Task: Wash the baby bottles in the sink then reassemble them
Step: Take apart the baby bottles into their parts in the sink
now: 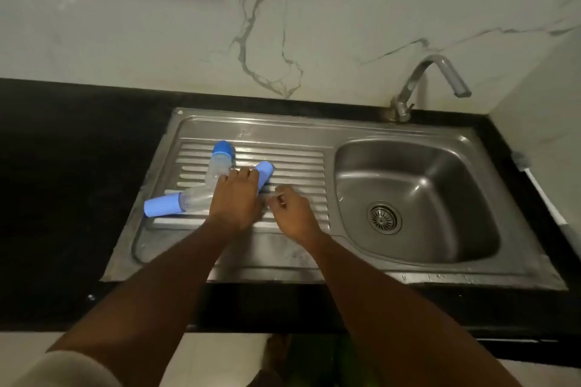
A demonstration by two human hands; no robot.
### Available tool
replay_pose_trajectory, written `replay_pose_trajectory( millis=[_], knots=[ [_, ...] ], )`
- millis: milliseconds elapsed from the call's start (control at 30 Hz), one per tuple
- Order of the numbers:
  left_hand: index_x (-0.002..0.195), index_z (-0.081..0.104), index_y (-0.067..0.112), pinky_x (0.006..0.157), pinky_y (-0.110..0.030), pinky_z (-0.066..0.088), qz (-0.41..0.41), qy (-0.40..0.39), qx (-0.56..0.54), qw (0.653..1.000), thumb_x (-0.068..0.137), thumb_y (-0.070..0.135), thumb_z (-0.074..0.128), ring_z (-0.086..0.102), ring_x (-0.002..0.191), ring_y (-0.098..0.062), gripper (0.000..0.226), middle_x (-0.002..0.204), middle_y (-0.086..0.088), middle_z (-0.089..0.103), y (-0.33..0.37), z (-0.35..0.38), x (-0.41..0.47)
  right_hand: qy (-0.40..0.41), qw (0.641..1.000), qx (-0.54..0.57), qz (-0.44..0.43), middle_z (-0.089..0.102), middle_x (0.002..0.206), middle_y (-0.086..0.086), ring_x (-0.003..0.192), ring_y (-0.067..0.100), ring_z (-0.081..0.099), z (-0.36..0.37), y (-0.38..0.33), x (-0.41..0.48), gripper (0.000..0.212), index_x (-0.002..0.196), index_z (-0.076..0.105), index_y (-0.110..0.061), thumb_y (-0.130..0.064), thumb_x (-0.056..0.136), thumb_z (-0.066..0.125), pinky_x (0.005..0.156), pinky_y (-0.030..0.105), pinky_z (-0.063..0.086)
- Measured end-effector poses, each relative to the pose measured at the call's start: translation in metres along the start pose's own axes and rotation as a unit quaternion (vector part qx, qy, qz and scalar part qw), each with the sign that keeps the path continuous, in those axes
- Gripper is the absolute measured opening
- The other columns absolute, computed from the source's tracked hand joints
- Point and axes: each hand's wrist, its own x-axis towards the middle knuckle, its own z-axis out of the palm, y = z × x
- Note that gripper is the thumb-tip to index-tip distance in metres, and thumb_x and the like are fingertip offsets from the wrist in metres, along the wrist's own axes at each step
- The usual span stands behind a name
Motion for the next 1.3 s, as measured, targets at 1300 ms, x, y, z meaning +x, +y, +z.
replay_pose_trajectory(
  millis=[1300],
  knots=[
    [0.111,0.066,0.003,0.068,-0.023,0.054,-0.361,-0.011,-0.701,0.614,0.089,0.019,0.071,0.067,0.083,-0.017,0.028,0.092,-0.008,0.072,0.310,-0.009,-0.016,-0.187,0.971,0.069,0.136,0.068,0.108,0.024,0.091,0.029,0.065,-0.188,0.273,0.056,0.045,0.109,0.063,-0.003,-0.001,0.068,0.079,0.073,0.033,0.054]
  ],
)
